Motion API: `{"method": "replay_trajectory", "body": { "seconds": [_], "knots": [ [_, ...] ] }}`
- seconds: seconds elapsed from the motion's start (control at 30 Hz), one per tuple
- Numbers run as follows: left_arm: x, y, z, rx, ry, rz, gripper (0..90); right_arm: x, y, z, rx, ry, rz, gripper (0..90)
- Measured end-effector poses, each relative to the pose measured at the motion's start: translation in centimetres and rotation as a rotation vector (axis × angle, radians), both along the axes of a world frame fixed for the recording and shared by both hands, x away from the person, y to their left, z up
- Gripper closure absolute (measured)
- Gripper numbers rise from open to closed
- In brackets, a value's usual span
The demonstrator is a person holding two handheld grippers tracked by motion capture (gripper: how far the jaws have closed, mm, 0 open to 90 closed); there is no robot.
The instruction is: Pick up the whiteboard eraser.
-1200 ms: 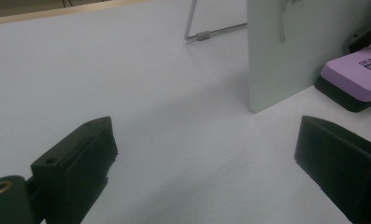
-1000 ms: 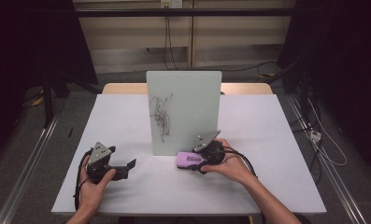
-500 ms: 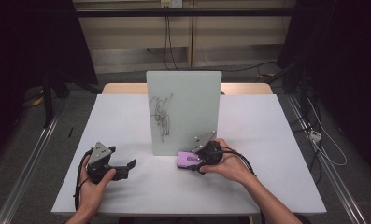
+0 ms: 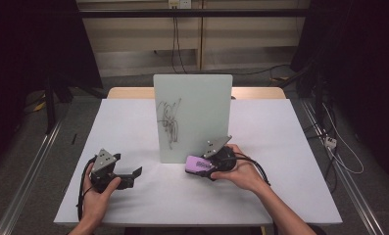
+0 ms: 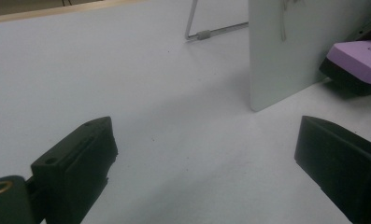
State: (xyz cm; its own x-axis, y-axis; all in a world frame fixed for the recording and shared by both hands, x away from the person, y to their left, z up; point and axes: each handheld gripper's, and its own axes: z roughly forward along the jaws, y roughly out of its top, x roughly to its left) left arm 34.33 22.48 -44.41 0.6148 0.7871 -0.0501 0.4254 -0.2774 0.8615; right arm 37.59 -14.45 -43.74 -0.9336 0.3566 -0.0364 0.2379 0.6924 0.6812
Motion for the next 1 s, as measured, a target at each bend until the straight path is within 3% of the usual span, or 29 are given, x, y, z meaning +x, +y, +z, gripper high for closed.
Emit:
{"method": "replay_trajectory", "body": {
  "seconds": [0.37, 0.57, 1.0],
  "knots": [
    [-0.03, 0.21, -0.20, 0.002, 0.010, 0.001, 5.2, -0.23, -0.10, 0.40, 0.060, -0.012, -0.023, 41.1],
    [0.16, 0.36, -0.43, -0.013, 0.023, 0.009, 5.2, -0.25, -0.26, 0.89, 0.117, -0.031, -0.046, 41.1],
    [0.11, 0.15, -0.23, 0.001, 0.010, -0.003, 5.2, -0.68, -0.53, 1.10, 0.148, -0.052, -0.066, 41.2]
  ]
}}
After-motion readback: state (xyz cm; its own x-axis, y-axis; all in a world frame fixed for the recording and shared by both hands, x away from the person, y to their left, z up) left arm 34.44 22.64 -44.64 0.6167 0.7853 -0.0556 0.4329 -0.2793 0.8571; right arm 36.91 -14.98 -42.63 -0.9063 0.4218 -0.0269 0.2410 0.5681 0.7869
